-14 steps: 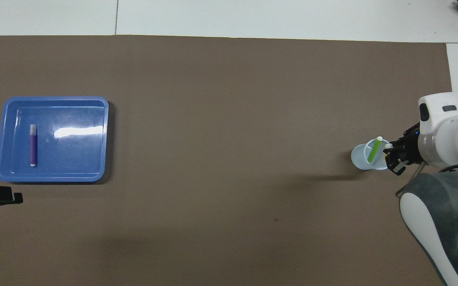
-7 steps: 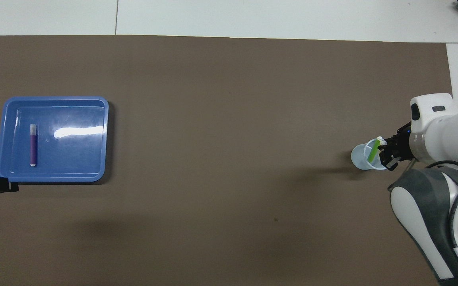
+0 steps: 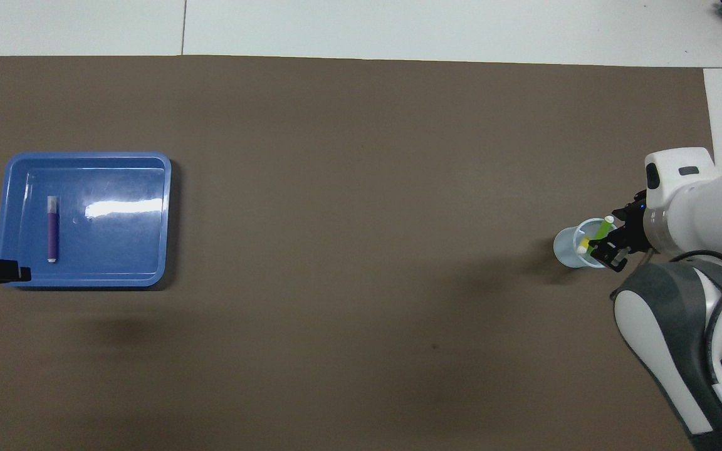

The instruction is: Transfer and insert pens with both arms

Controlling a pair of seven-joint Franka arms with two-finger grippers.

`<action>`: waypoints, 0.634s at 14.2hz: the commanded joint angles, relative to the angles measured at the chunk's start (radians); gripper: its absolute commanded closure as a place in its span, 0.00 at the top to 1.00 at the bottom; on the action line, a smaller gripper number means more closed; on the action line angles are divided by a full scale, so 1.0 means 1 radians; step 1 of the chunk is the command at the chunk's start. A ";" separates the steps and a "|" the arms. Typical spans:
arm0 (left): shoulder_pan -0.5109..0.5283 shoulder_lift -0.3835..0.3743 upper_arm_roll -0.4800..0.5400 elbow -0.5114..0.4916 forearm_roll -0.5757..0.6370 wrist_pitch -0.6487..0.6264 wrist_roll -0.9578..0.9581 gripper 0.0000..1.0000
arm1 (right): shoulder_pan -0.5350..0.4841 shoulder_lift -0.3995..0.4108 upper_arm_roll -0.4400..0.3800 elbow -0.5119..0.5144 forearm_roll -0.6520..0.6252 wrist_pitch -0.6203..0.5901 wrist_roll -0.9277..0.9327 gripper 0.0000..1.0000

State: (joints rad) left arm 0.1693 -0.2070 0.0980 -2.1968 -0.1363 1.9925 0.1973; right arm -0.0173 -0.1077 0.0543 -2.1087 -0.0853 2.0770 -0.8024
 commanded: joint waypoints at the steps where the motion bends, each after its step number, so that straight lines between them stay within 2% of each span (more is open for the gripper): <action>1: 0.038 0.073 -0.007 0.003 0.004 0.084 0.060 0.66 | -0.018 -0.016 0.013 0.057 -0.001 -0.084 -0.011 1.00; 3: 0.039 0.113 -0.007 0.006 0.004 0.136 0.073 0.66 | -0.016 -0.021 0.015 0.093 0.027 -0.148 -0.011 1.00; 6: 0.041 0.162 -0.007 0.011 0.004 0.212 0.083 0.66 | -0.007 -0.030 0.013 0.110 0.174 -0.206 -0.006 1.00; 9: 0.042 0.210 -0.007 0.029 0.004 0.248 0.108 0.65 | 0.045 -0.033 0.030 0.110 0.203 -0.209 0.162 1.00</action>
State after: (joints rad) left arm 0.2004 -0.0326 0.0966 -2.1909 -0.1362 2.2093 0.2730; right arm -0.0046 -0.1357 0.0715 -2.0009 0.0921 1.8848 -0.7507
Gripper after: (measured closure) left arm 0.308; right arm 0.000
